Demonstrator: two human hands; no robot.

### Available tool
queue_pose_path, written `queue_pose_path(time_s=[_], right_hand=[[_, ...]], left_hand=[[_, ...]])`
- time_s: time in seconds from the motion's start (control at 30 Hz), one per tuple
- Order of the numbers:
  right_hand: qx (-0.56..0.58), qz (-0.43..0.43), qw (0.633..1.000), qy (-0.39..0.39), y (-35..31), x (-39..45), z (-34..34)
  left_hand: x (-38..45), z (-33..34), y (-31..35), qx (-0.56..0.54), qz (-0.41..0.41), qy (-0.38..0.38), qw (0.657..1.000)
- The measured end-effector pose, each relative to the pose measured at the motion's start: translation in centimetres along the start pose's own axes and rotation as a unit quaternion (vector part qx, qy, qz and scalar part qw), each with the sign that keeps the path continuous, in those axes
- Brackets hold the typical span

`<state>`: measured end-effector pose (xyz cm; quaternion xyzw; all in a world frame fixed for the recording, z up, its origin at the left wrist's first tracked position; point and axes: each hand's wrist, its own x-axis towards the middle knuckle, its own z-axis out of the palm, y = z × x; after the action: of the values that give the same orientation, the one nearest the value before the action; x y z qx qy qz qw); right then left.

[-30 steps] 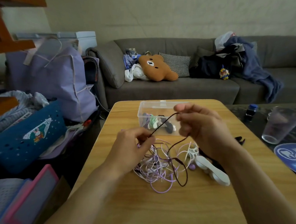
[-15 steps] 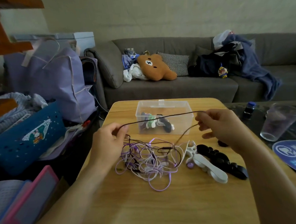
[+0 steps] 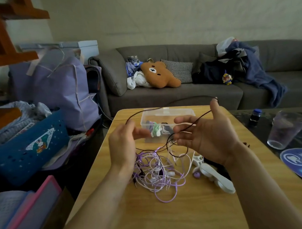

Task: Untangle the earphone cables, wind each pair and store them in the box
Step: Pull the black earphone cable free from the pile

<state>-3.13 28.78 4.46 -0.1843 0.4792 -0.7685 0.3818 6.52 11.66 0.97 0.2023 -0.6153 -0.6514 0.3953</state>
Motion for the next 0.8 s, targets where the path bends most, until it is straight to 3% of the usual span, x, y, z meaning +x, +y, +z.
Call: queue_pose_path(time_s=[0.13, 0.23, 0.37, 0.5, 0.67, 0.8], right_hand=[[-0.042, -0.036, 0.994, -0.099, 0.2, 0.1, 1.1], [-0.060, -0.073, 0.990, -0.107, 0.2, 0.2, 1.2], [-0.008, -0.181, 0.983, -0.032, -0.5, -0.1, 0.3], [-0.054, -0.227, 0.972, 0.020, -1.6, -0.9, -0.5], [-0.049, -0.282, 0.955, 0.074, -2.0, -0.5, -1.1], [-0.022, -0.264, 0.952, 0.156, -1.9, -0.6, -1.7]], left_hand=[[-1.6, 1.7, 0.0, 0.019, 0.068, -0.139, 0.988], [-2.2, 2.1, -0.6, 0.014, 0.055, -0.223, 0.973], [-1.7, 1.1, -1.6, 0.090, 0.045, -0.242, 0.965], [-1.2, 0.3, -2.7, 0.214, 0.072, -0.261, 0.939], [-0.5, -0.6, -2.9, 0.230, 0.103, -0.197, 0.947], [-0.2, -1.0, -2.9, 0.222, 0.084, -0.192, 0.952]])
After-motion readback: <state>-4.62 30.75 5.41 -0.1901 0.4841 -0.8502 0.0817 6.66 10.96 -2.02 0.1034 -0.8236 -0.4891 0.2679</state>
